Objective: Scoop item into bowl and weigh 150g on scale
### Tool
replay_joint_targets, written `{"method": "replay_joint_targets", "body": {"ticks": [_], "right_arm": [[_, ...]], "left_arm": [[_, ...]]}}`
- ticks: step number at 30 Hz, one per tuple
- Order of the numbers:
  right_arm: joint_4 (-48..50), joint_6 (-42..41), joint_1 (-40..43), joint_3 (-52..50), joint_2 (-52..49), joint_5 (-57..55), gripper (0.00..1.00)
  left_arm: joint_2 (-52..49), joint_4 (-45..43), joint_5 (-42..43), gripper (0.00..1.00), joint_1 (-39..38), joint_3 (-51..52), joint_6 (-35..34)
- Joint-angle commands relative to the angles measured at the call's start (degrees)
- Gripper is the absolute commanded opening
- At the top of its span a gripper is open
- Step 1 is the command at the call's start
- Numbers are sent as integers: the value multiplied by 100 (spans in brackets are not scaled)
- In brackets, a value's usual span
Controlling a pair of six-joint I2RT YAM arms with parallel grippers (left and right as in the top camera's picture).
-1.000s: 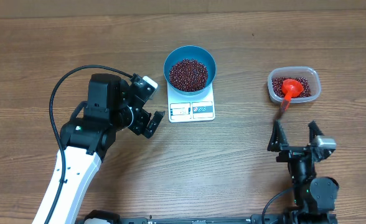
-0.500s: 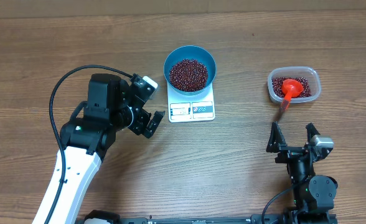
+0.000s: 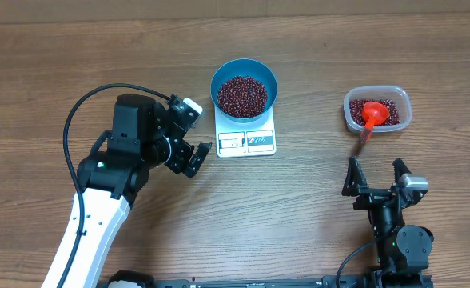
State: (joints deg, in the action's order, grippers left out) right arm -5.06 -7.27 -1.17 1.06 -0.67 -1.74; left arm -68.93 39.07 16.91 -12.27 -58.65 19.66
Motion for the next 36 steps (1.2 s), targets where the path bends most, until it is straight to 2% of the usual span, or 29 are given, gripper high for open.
{"method": "replay_joint_targets", "body": {"ticks": [1,12,19,25,36], "right_arm": [[37,9,-28,-61,50,9,100],[37,7,-26,-61,50,9,100],[37,7,-28,-61,50,9,100],[37,7,-28,-61,50,9,100],[37,7,-28,-61,50,9,100]], "left_arm": [[-42,-9,-42,100,24,-87,-57],[26,-4,-271,100,24,-85,-55],[804,-26,-490,99,313,44,20],[1980,-1388,-20,100,1062,885,-393],[4352,-4238,-63,99,1405,3447,-903]]}}
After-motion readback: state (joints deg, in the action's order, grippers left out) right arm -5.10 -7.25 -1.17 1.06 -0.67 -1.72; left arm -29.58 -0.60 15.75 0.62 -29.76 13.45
